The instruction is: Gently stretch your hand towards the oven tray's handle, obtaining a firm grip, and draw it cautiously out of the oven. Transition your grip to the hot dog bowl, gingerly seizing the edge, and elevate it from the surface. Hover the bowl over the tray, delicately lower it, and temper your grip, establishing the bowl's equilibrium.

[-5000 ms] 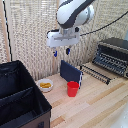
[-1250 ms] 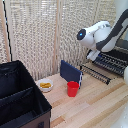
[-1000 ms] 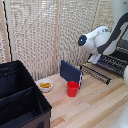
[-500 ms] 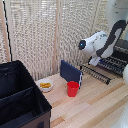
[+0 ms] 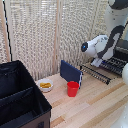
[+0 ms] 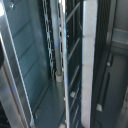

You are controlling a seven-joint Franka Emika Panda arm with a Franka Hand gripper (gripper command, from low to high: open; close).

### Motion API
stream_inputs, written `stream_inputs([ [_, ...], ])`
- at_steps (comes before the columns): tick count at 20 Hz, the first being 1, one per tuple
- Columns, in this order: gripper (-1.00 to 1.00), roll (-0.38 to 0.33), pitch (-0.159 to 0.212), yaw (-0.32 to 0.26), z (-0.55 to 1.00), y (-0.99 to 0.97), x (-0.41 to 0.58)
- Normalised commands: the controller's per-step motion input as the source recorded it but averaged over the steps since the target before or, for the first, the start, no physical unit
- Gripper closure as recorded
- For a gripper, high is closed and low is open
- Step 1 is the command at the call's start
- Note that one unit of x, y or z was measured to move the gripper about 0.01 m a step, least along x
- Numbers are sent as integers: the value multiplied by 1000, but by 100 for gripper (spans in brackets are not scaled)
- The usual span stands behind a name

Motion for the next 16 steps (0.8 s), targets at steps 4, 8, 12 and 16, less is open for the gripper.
stream_inputs([
  [4,100,-31,0,-108,0,32,-99],
  [8,100,-3,0,-107,0,0,-94],
  [12,100,38,43,-123,0,-191,-8],
  [16,100,73,51,-114,0,-291,-10],
])
